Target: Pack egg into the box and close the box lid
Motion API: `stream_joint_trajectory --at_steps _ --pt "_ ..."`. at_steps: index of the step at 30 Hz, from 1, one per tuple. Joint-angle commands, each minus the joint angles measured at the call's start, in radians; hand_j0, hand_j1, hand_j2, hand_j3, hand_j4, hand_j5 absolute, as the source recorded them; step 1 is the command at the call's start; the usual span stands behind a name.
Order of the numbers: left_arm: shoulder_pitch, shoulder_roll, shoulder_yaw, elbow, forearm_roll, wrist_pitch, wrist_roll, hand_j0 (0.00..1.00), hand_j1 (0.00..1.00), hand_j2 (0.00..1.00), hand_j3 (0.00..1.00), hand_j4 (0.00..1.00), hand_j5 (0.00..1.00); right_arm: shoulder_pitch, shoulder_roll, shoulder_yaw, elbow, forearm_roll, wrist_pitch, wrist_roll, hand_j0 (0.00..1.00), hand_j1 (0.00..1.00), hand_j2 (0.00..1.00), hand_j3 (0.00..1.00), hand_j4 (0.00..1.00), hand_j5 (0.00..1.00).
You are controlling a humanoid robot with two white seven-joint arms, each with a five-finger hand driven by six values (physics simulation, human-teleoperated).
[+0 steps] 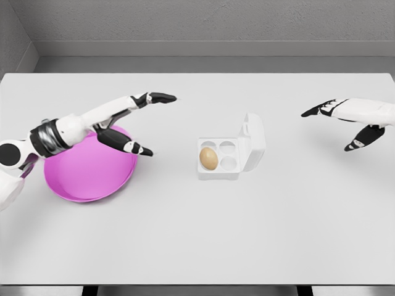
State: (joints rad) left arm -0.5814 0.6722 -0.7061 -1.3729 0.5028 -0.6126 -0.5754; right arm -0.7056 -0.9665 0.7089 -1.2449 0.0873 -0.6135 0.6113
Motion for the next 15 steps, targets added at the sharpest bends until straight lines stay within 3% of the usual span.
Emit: stream_joint_trajectory --at_steps 1,3,6,11,15 --pt "0.0 0.053 -0.009 -0.037 0.011 0.002 0.0 1.0 1.0 1.0 1.0 1.0 1.0 0.002 0.003 0.003 -0.001 -0.006 0.003 0.0 1.0 1.0 1.0 1.0 1.0 1.0" --pt "0.003 0.119 -0.043 -0.095 0.005 0.002 0.0 1.0 1.0 1.0 1.0 1.0 1.0 0.005 0.019 0.006 -0.008 -0.006 0.003 0.0 1.0 1.0 1.0 1.0 1.0 1.0" --pt "0.025 0.217 -0.038 -0.101 -0.125 0.002 0.0 1.0 1.0 1.0 1.0 1.0 1.0 0.005 0.025 0.038 -0.015 -0.006 0.003 0.0 1.0 1.0 1.0 1.0 1.0 1.0" --pt "0.025 0.267 -0.027 -0.083 -0.187 0.002 -0.001 1.0 1.0 1.0 1.0 1.0 1.0 0.012 0.052 0.083 -0.016 -0.006 0.003 0.0 1.0 1.0 1.0 1.0 1.0 1.0" --pt "0.023 0.268 -0.024 -0.063 -0.188 0.002 0.002 1.0 1.0 1.0 1.0 1.0 1.0 0.018 0.052 0.104 -0.016 -0.006 0.003 0.0 1.0 1.0 1.0 1.0 1.0 1.0"
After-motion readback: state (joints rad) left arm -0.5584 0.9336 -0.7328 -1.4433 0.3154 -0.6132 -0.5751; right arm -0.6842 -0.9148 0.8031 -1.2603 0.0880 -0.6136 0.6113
